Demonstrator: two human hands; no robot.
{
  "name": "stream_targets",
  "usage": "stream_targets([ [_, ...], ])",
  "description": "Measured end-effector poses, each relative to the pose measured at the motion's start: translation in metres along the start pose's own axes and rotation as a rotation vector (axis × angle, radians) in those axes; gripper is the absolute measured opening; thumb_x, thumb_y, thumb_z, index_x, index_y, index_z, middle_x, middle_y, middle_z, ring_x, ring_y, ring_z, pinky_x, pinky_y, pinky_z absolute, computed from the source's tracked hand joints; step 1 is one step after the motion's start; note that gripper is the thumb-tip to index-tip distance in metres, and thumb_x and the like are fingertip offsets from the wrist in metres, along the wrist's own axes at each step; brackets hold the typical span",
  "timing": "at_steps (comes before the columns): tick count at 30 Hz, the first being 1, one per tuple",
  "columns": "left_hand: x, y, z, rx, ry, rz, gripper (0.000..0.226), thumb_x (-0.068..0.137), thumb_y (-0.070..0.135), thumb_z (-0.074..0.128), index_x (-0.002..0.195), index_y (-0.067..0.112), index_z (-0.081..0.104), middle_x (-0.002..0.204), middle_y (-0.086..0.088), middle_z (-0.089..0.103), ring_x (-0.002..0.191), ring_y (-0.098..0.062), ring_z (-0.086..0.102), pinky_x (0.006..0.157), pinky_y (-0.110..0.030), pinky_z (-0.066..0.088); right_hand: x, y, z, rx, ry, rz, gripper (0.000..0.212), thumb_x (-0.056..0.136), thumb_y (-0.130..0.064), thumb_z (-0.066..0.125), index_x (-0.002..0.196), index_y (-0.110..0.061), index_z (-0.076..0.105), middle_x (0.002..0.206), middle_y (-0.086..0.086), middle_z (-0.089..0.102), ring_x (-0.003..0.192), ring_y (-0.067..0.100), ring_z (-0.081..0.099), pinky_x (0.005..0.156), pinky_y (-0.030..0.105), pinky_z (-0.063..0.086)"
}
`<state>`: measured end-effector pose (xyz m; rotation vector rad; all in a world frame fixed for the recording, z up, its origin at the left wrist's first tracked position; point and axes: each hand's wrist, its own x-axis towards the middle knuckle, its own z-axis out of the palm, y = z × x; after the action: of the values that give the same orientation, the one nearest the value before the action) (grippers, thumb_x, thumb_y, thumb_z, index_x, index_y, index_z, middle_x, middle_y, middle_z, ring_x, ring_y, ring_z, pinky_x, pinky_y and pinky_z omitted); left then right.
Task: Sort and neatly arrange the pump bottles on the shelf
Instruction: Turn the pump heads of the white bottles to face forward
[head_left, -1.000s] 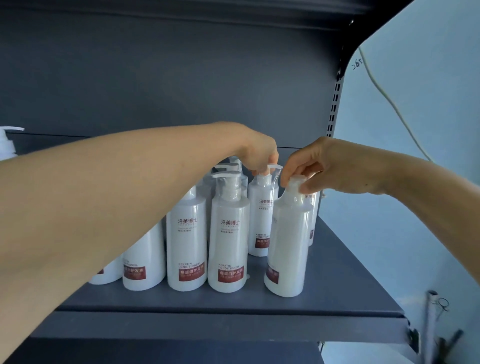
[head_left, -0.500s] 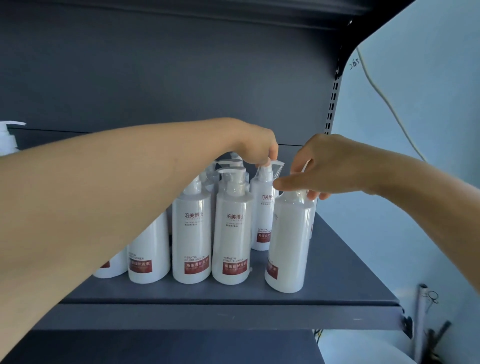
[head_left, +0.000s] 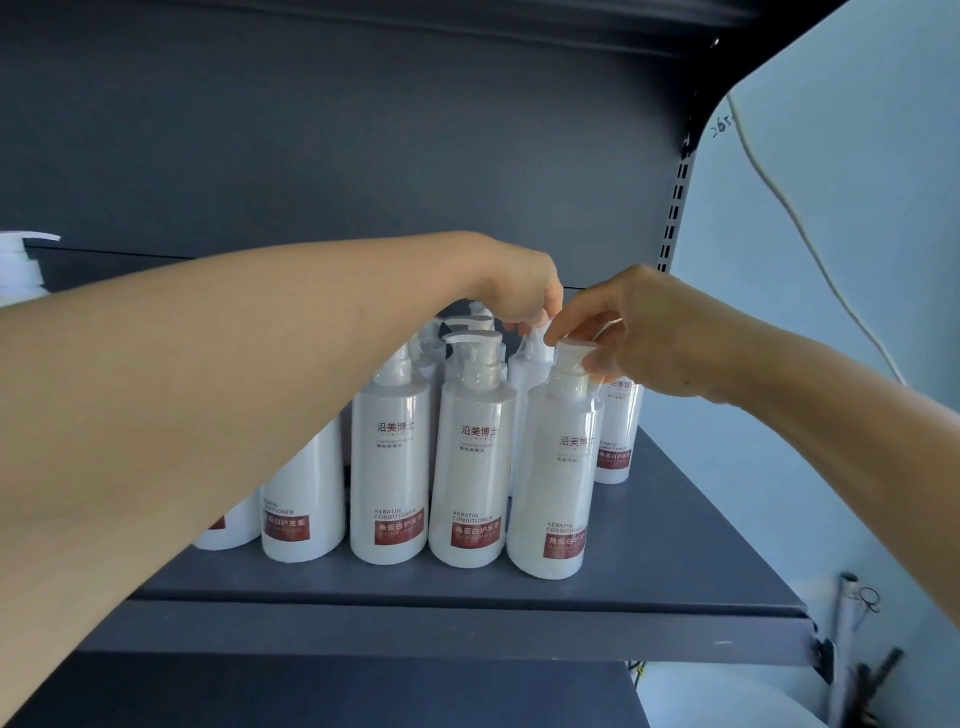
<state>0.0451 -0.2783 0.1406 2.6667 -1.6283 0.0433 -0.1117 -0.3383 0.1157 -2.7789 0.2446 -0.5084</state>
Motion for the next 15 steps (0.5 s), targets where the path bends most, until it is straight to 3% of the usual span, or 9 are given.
stream_targets([
  [6,0.005,0.002,-0.002,-0.005,0.008,-0.002,0.020,0.087,0.011,0.051,0.094,0.016,0.069,0.086,-0.002,0.067,0.074,-0.016,0.057,0.058,-0.021,0.041,0.002,0.011,0.008,0.025,0.082,-0.043,0.038,0.081,0.000,0.065,0.102,-0.031,0.071,0.103,-0.003,0.068,0.086,0.014,0.061,0.062,0.012,0.043],
  [9,0.011,0.001,0.000,0.036,-0.006,-0.004,0.019,0.085,0.012,0.054,0.073,0.023,0.063,0.077,-0.001,0.066,0.065,-0.013,0.054,0.054,-0.022,0.037,0.003,0.016,0.007,0.067,0.034,-0.039,0.038,0.082,-0.005,0.066,0.107,-0.034,0.069,0.107,-0.005,0.067,0.095,0.014,0.063,0.082,0.022,0.050],
  [11,0.013,0.000,-0.001,0.030,-0.034,-0.001,0.020,0.087,0.015,0.058,0.070,0.025,0.061,0.075,0.001,0.067,0.065,-0.012,0.057,0.056,-0.024,0.037,0.002,0.020,0.003,0.172,-0.072,-0.006,0.039,0.082,-0.010,0.067,0.112,-0.035,0.065,0.110,-0.006,0.067,0.102,0.015,0.063,0.094,0.035,0.051],
  [13,0.013,0.001,-0.004,0.019,-0.054,0.009,0.016,0.089,0.022,0.060,0.073,0.024,0.064,0.071,0.005,0.066,0.066,-0.010,0.058,0.060,-0.024,0.037,0.001,0.024,-0.009,0.283,-0.109,0.032,0.032,0.083,-0.013,0.067,0.107,-0.035,0.063,0.104,-0.009,0.068,0.103,0.017,0.064,0.092,0.039,0.052],
  [15,0.011,0.002,-0.006,0.014,-0.074,0.017,0.013,0.089,0.024,0.060,0.079,0.021,0.067,0.069,0.008,0.066,0.068,-0.009,0.060,0.062,-0.024,0.038,0.002,0.032,-0.023,0.376,-0.012,0.069,0.027,0.086,-0.006,0.062,0.096,-0.031,0.061,0.096,-0.006,0.069,0.104,0.024,0.063,0.092,0.038,0.050],
])
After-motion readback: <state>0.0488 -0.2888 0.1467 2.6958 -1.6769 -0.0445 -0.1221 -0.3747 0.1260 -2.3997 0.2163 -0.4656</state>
